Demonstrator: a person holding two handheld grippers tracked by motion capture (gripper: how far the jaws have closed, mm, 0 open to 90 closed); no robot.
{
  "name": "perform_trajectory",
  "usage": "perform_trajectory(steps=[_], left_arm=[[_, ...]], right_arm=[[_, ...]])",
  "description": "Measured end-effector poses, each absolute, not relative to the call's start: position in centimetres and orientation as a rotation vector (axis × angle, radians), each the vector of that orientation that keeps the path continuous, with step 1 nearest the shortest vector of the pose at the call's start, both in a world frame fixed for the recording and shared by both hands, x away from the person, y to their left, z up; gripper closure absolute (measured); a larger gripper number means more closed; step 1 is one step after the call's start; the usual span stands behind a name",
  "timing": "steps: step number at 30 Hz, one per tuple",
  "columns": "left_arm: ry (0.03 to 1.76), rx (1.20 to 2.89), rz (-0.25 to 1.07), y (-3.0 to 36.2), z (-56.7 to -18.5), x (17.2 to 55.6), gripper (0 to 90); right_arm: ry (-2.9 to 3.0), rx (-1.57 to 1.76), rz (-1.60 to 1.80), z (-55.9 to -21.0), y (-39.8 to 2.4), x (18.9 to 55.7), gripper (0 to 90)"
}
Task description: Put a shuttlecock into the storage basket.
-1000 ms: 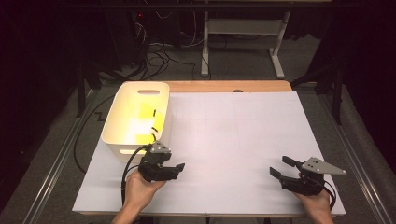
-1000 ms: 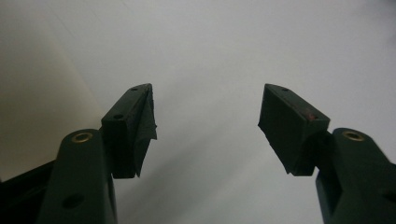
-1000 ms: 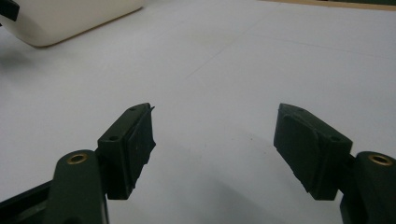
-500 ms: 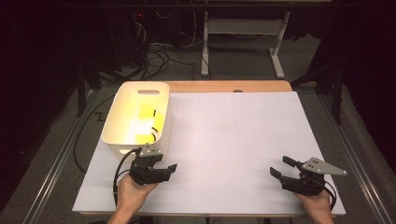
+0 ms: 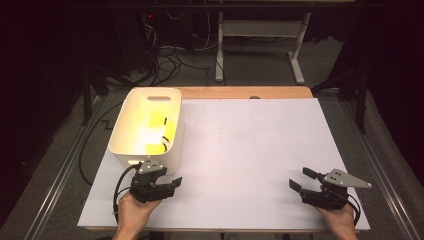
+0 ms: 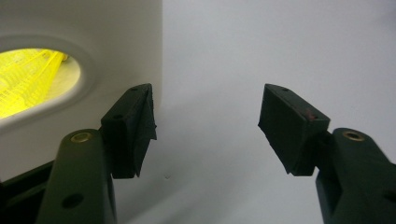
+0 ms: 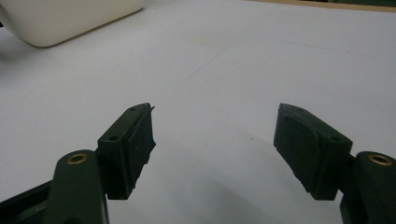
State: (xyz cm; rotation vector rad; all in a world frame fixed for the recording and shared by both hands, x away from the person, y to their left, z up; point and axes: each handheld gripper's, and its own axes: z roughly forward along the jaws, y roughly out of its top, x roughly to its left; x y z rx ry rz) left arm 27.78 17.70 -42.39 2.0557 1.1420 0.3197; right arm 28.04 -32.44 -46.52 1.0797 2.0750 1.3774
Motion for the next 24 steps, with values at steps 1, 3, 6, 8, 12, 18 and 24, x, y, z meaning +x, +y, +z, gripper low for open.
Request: perform_trajectory(steps=[1, 3, 6, 8, 12, 18, 24], left_arm=[[1.145, 2.052, 0.322, 17.8, -42.4, 27.7, 36.7], [1.148, 2.046, 0.329, 18.1, -42.5, 27.6, 36.8], [1.151, 2.039, 0.344, 18.4, -42.6, 27.4, 36.9], [1.155, 2.032, 0.35, 18.7, -42.7, 27.2, 36.9], [1.164, 2.017, 0.363, 19.2, -42.9, 26.9, 36.9], [1.176, 1.998, 0.369, 19.8, -43.0, 26.7, 37.0], [1.176, 1.986, 0.384, 20.2, -43.1, 26.6, 37.0]], right_arm=[[2.075, 1.078, 1.375, -46.5, -32.4, 28.0, 29.0], [2.078, 1.077, 1.373, -46.5, -32.4, 28.0, 29.0], [2.078, 1.072, 1.368, -46.5, -32.3, 28.0, 29.0], [2.08, 1.072, 1.367, -46.5, -32.3, 28.0, 29.0], [2.079, 1.073, 1.368, -46.5, -32.3, 28.0, 29.0], [2.078, 1.072, 1.367, -46.5, -32.3, 27.9, 29.0], [2.076, 1.075, 1.37, -46.5, -32.4, 28.0, 29.0]])
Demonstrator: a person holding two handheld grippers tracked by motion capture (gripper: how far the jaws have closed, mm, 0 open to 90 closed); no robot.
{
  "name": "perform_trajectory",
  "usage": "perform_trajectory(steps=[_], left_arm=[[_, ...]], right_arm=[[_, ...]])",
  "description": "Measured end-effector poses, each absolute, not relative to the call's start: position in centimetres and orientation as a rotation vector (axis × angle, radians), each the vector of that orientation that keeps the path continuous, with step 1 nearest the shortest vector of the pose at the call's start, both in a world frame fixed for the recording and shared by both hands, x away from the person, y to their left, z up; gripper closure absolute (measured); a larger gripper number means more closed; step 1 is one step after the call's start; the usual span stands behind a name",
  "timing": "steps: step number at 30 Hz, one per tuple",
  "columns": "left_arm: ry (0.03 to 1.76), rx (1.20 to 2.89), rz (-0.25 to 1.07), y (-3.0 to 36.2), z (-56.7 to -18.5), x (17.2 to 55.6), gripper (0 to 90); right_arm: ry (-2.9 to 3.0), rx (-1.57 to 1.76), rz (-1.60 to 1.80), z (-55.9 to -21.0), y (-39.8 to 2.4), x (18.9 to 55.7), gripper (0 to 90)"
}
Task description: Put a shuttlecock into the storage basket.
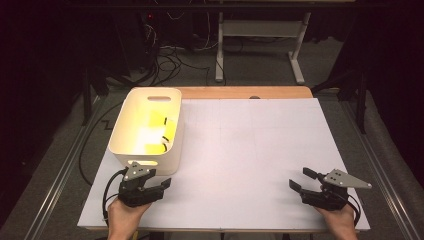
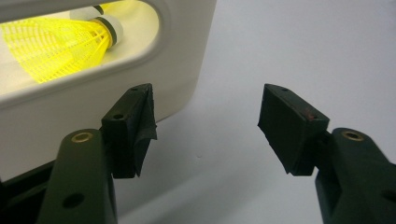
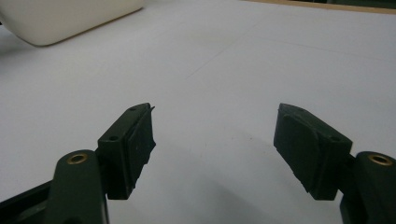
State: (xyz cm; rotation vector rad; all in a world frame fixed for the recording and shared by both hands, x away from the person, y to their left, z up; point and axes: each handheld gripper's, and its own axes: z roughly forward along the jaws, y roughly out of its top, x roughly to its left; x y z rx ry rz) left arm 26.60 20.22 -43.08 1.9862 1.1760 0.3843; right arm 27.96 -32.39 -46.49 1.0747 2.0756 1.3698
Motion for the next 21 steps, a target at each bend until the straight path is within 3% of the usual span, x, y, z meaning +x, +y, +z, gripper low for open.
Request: perform_trajectory(steps=[21], left_arm=[[1.2, 1.871, 0.462, 22.3, -43.7, 25.5, 38.5]], right_arm=[[2.079, 1.07, 1.368, -46.5, -32.4, 27.9, 29.5]])
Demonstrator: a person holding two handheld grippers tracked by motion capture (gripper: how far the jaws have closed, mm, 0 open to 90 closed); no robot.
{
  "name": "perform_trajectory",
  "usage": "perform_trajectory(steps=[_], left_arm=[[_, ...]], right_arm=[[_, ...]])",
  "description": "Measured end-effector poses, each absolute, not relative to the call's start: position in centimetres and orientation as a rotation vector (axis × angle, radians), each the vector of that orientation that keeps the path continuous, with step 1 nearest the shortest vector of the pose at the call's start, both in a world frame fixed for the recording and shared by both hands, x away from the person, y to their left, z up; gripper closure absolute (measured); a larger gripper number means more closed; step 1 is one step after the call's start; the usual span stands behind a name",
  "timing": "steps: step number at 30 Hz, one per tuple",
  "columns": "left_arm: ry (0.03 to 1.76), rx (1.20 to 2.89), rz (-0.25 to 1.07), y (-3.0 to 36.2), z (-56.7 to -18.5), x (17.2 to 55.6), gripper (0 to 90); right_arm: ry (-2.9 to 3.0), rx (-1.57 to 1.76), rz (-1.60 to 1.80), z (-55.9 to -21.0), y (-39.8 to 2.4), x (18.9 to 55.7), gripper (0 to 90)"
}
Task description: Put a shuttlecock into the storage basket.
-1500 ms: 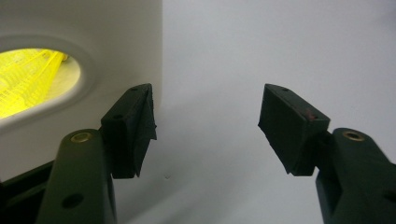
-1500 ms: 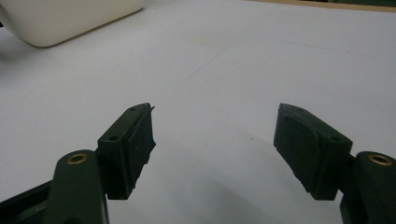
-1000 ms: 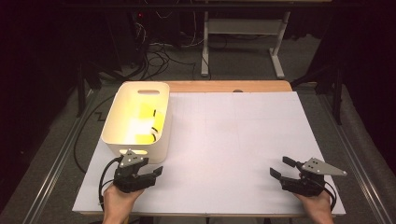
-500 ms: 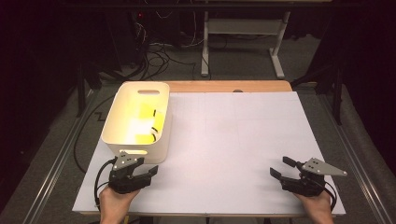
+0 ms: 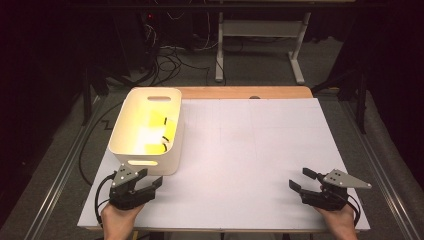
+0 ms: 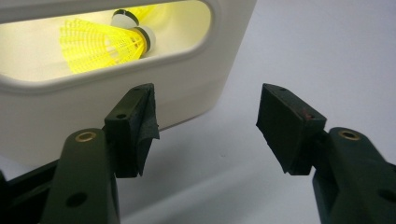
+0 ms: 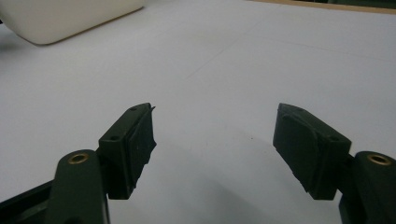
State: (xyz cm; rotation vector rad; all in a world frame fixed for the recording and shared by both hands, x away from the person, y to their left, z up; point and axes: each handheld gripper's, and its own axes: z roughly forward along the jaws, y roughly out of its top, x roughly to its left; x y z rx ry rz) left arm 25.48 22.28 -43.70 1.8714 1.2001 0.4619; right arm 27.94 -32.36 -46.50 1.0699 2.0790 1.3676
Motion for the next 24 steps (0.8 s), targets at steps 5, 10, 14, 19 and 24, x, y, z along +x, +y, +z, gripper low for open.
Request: perform_trajectory(steps=[5, 10, 14, 19, 24], left_arm=[[1.213, 1.853, 0.47, 22.7, -44.0, 25.3, 38.6], [1.219, 1.837, 0.483, 23.0, -44.2, 25.3, 38.4], [1.233, 1.811, 0.49, 23.5, -44.5, 25.2, 38.3], [1.253, 1.786, 0.491, 24.0, -44.7, 25.2, 38.3], [1.263, 1.778, 0.497, 24.3, -45.0, 25.2, 38.2]], right_arm=[[2.079, 1.071, 1.367, -46.5, -32.4, 27.9, 29.5], [2.079, 1.072, 1.366, -46.5, -32.4, 27.9, 29.5], [2.081, 1.073, 1.365, -46.5, -32.3, 28.0, 29.5], [2.08, 1.073, 1.364, -46.5, -32.3, 27.9, 29.5], [2.081, 1.076, 1.362, -46.5, -32.3, 28.0, 29.5]])
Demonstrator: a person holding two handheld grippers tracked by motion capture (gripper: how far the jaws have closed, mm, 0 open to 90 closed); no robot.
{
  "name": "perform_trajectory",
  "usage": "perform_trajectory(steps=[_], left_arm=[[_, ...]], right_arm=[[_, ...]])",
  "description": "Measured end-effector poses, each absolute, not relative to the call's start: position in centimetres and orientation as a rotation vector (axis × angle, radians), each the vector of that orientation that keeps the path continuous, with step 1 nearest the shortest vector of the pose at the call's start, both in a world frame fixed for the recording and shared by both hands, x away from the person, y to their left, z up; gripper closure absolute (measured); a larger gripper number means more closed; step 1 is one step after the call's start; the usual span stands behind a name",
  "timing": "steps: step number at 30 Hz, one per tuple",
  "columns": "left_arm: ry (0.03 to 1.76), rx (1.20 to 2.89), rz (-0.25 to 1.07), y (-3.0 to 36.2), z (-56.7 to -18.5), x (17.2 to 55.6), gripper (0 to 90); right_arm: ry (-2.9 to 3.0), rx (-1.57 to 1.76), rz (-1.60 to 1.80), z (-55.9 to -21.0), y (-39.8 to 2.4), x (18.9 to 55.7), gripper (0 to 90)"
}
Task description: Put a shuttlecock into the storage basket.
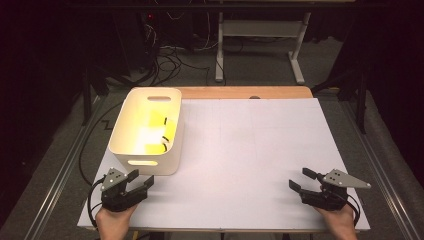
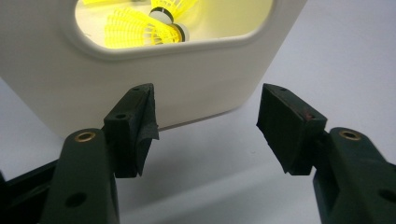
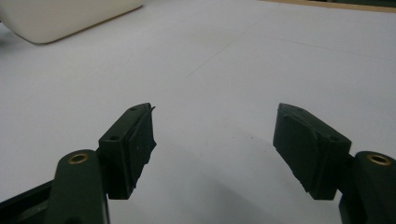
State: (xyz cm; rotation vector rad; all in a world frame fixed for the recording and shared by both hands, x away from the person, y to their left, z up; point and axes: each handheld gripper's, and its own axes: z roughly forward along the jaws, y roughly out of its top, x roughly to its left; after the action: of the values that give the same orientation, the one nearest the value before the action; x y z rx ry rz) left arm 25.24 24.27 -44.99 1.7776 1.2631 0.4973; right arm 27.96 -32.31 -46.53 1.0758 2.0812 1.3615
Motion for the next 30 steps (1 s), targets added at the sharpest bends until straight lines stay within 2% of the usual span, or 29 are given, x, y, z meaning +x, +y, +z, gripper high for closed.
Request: perform_trajectory(steps=[18, 30], left_arm=[[1.309, 1.734, 0.48, 25.1, -46.0, 25.5, 36.5], [1.311, 1.743, 0.518, 24.9, -46.4, 25.5, 35.3]], right_arm=[[2.079, 1.076, 1.362, -46.5, -32.3, 28.0, 29.5], [2.082, 1.074, 1.364, -46.5, -32.3, 28.0, 29.5]])
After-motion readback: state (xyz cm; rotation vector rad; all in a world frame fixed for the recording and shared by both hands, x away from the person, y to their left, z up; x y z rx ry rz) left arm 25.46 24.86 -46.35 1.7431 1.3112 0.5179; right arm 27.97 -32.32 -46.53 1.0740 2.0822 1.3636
